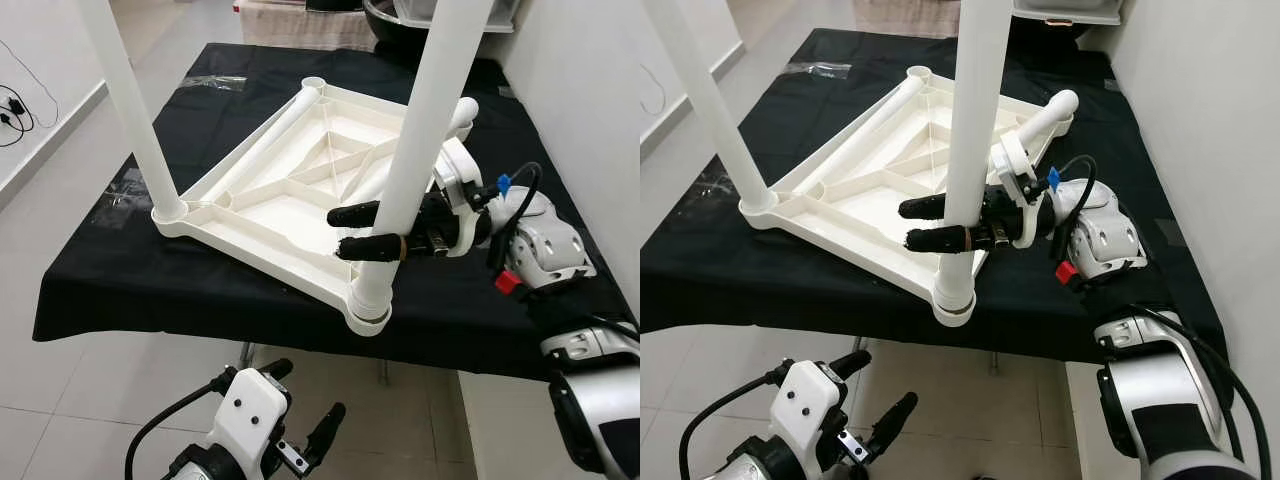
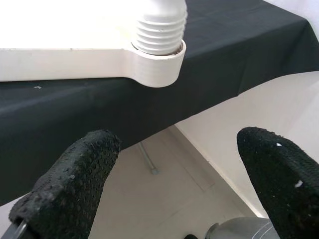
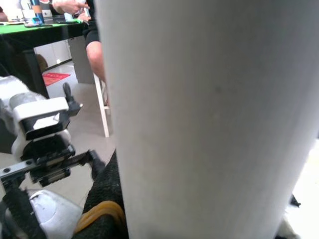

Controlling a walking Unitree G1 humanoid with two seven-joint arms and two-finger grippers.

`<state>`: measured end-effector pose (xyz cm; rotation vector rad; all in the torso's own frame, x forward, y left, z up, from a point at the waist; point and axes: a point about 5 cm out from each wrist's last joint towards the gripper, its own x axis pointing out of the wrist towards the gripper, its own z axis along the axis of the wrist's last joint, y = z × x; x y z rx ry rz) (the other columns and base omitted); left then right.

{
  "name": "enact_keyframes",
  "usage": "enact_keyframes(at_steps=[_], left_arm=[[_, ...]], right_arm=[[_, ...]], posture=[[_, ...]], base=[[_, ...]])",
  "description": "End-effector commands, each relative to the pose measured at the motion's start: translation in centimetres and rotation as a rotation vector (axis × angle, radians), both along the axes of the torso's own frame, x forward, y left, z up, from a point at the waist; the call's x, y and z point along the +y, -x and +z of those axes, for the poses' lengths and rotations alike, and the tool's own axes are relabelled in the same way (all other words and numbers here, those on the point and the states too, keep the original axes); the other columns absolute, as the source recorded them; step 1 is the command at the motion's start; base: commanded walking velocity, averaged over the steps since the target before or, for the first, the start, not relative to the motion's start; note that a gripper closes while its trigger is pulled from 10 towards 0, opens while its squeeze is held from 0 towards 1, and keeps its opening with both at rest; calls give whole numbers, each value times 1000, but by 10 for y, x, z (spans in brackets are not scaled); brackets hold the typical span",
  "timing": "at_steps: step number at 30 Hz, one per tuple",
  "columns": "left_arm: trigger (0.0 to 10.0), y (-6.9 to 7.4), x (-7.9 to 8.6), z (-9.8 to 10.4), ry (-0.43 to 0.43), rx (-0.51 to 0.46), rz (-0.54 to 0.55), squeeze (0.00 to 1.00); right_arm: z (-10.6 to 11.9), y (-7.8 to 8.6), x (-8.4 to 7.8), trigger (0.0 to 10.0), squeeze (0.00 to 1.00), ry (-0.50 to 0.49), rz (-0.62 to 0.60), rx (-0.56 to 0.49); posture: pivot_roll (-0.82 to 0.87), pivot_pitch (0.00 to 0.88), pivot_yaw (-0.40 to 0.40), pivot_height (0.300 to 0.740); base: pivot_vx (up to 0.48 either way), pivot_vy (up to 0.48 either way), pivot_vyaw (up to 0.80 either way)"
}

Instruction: Building children table

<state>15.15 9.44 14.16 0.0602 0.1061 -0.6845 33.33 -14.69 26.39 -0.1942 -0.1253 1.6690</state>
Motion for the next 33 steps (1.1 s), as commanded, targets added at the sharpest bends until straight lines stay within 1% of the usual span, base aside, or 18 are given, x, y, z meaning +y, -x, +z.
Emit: enact_keyframes(at_steps=[1,8,12,13,15,16,18,19,21,24,26,28,30,31,33], left_arm=[[10000,3,0,-3,-13,21,-15,0],[10000,2,0,-4,-18,19,-18,0],[10000,1,-1,-4,-16,18,-17,0],[10000,1,-1,-4,-16,18,-17,0],[10000,0,-2,-3,-14,16,-17,0],[10000,0,-2,-3,-14,16,-17,0],[10000,0,-3,-3,-9,11,-17,0],[10000,0,-3,-3,-9,11,-17,0],[10000,0,-3,-3,-7,10,-16,0],[10000,-1,-4,-3,-8,9,-14,0],[10000,-1,-4,-3,-8,9,-14,0],[10000,-3,-3,-2,-6,4,-10,0],[10000,-3,-3,-2,-6,4,-10,0],[10000,-4,-3,-2,-7,2,-8,0],[10000,-4,-3,-2,-7,2,-8,0]], right_arm=[[-10,5,6,10000,0,15,70,35],[-15,4,6,10000,0,19,68,59],[-15,1,6,10000,0,-40,46,96],[-15,1,6,10000,0,-40,46,96],[-18,-2,6,10000,0,-66,11,114],[-18,-2,6,10000,0,-66,11,114],[-25,-5,5,10000,0,-66,-59,110],[-25,-5,5,10000,0,-66,-59,110],[-28,-4,4,10000,0,-66,-72,113],[-32,2,1,10000,0,-60,-84,111],[-32,2,1,10000,0,-60,-84,111],[-37,10,-1,10000,0,-53,-101,102],[-37,10,-1,10000,0,-53,-101,102],[-43,12,2,10000,0,-6,-172,67],[-43,12,2,10000,0,-6,-172,67]], posture=[[172,168,-37,740],[166,160,-42,740],[164,162,-44,740],[164,162,-44,740],[165,163,-47,740],[165,163,-47,740],[161,161,-49,740],[161,161,-49,740],[160,161,-50,740],[157,164,-52,740],[157,164,-52,740],[154,163,-52,740],[154,163,-52,740],[150,165,-54,740],[150,165,-54,740]], base=[[0,0,0],[0,0,0],[0,0,0],[0,0,0],[0,0,0],[0,0,0],[0,0,0],[0,0,0],[0,0,0],[0,0,0],[0,0,0],[0,0,0],[0,0,0],[0,0,0],[0,0,0]])
